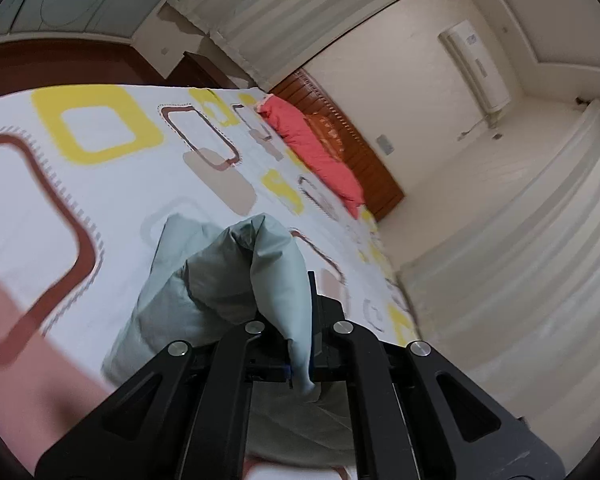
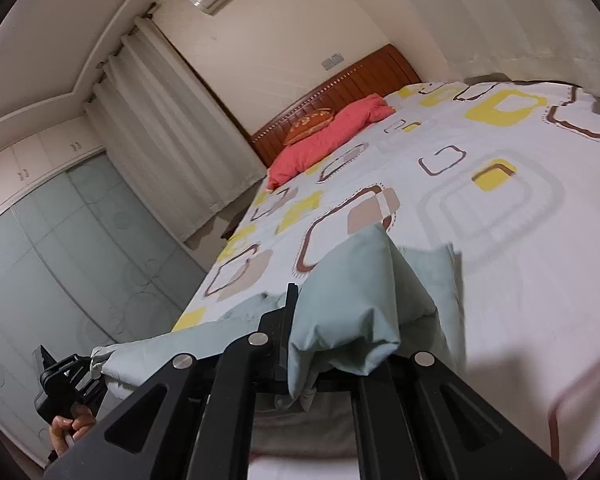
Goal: Fold large clothes
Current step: 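Lift the hem with both grippers and fold it toward the collar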
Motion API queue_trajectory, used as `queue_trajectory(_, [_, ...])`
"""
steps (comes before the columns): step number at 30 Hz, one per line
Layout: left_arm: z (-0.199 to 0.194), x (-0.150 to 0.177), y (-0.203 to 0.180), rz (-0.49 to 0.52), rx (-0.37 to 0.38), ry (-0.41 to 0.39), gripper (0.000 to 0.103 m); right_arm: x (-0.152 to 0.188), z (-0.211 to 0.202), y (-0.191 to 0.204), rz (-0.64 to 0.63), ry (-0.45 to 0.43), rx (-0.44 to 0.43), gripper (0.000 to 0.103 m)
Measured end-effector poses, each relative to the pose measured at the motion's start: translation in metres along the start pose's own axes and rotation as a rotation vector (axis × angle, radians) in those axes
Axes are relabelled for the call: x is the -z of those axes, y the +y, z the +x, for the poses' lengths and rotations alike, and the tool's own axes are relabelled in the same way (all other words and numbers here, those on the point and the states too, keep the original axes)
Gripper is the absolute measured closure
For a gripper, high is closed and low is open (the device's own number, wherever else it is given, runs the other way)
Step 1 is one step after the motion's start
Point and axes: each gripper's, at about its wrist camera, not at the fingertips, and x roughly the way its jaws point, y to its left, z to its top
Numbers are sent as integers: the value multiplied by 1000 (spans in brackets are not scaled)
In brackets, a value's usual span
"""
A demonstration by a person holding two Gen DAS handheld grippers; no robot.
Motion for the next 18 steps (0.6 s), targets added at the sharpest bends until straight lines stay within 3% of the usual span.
queue_trajectory(9, [133,-17,25,22,-169,85,99,-16,125,-44,74,139,102,99])
queue_trajectory(18, [191,-9,59,46,-263,156,99,-2,183,-87,178,247,141,96])
